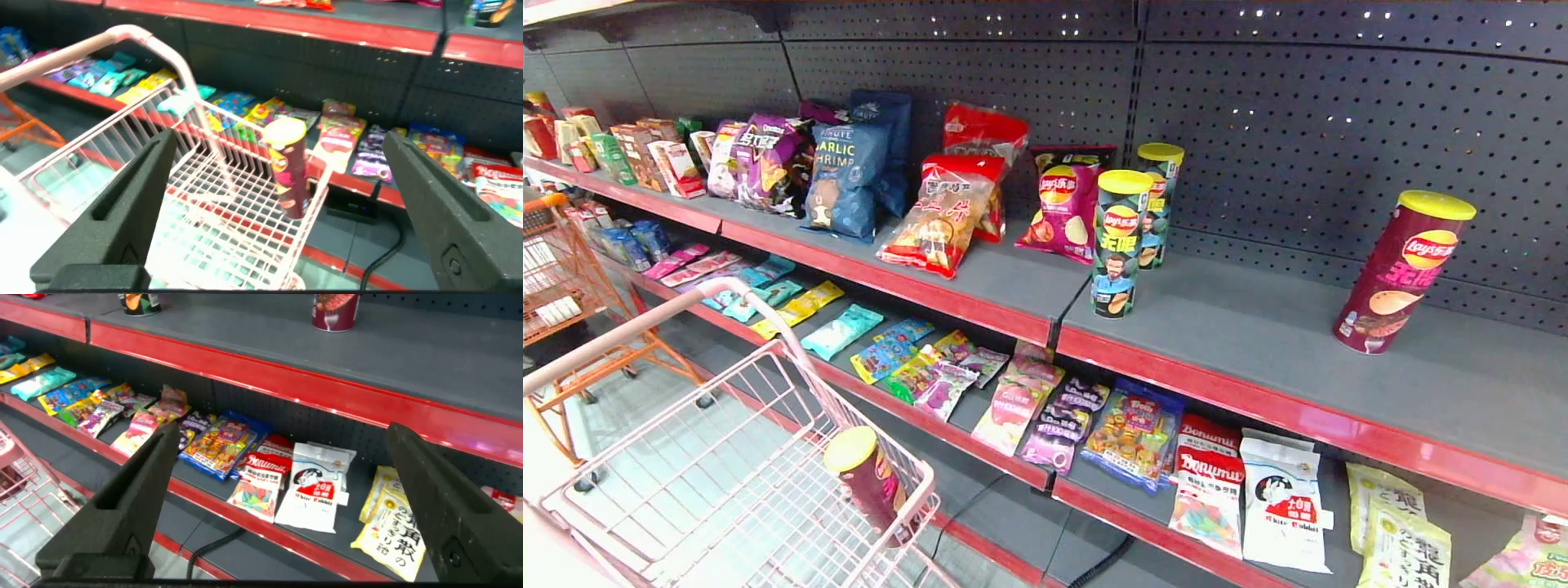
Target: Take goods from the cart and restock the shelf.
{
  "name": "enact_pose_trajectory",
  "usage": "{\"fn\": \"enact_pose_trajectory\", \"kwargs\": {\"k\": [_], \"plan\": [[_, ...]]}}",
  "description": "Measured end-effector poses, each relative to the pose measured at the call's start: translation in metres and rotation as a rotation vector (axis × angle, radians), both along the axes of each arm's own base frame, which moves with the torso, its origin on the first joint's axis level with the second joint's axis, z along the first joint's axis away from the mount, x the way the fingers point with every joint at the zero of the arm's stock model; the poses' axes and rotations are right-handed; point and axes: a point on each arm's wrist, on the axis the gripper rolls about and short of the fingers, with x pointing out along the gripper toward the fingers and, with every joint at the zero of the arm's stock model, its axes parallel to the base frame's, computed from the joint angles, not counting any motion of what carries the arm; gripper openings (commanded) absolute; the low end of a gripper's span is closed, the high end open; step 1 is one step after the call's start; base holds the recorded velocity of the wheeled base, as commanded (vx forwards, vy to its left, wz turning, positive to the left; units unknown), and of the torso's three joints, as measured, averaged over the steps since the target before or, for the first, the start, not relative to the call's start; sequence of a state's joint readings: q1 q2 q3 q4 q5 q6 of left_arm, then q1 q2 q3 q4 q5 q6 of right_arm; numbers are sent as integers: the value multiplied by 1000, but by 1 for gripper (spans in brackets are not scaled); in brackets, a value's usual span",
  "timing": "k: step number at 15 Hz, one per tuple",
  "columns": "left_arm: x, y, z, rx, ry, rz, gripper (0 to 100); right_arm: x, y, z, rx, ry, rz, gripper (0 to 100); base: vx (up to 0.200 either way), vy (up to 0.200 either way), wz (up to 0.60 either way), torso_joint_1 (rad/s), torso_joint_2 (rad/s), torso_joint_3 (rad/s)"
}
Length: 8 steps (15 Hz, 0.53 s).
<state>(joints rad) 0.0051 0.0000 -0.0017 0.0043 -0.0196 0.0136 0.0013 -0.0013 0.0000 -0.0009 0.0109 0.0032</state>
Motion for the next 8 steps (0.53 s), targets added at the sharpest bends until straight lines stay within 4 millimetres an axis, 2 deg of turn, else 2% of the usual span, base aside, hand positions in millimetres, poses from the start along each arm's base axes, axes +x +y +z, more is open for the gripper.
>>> {"fn": "enact_pose_trajectory", "kwargs": {"k": [2,8], "plan": [[0,0,0,0,1,1,100,0,0,0,1,0,0,100,0,0,0,0,0,0],[0,0,0,0,0,-1,100,0,0,0,6,0,0,100,0,0,0,-141,338,184]]}}
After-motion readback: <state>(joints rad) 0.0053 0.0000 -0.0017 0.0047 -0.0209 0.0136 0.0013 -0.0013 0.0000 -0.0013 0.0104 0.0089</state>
